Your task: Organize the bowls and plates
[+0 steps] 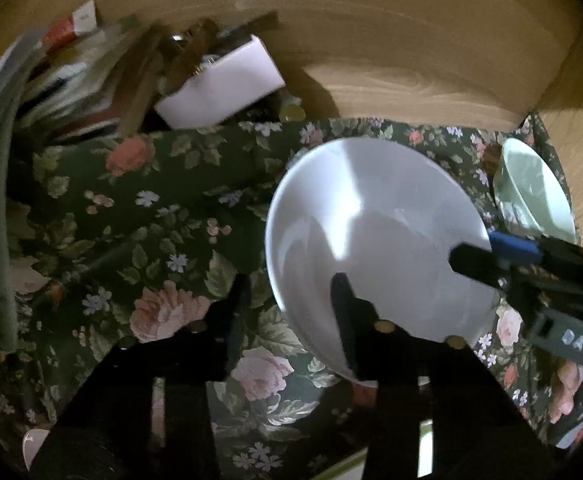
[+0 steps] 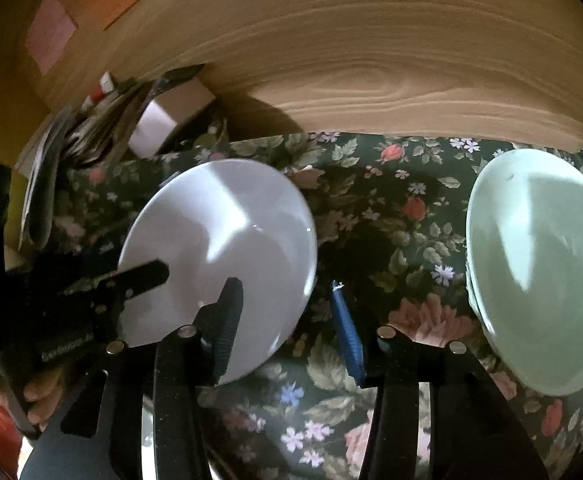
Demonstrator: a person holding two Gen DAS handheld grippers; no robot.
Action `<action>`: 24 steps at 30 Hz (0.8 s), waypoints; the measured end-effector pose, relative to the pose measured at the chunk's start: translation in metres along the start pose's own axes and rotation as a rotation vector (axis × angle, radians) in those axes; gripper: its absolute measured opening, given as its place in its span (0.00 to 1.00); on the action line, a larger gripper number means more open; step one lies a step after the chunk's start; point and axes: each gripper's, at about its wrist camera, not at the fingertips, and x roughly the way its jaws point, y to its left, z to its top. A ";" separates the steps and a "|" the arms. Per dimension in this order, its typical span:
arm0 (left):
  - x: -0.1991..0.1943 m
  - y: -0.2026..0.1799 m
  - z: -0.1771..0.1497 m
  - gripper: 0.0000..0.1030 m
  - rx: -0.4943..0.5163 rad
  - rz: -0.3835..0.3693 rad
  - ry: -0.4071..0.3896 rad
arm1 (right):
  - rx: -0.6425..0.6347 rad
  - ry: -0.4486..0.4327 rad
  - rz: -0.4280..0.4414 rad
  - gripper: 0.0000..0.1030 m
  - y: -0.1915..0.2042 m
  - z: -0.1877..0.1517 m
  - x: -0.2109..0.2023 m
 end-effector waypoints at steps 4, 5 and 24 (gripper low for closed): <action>0.004 -0.003 0.001 0.28 0.010 -0.010 0.008 | -0.001 0.022 -0.001 0.38 0.011 0.005 0.022; 0.005 -0.005 0.001 0.26 0.016 -0.011 0.006 | -0.004 0.028 0.002 0.32 0.012 0.005 0.024; -0.030 -0.018 -0.005 0.21 0.064 -0.020 -0.098 | -0.039 -0.049 -0.010 0.17 0.031 -0.005 -0.008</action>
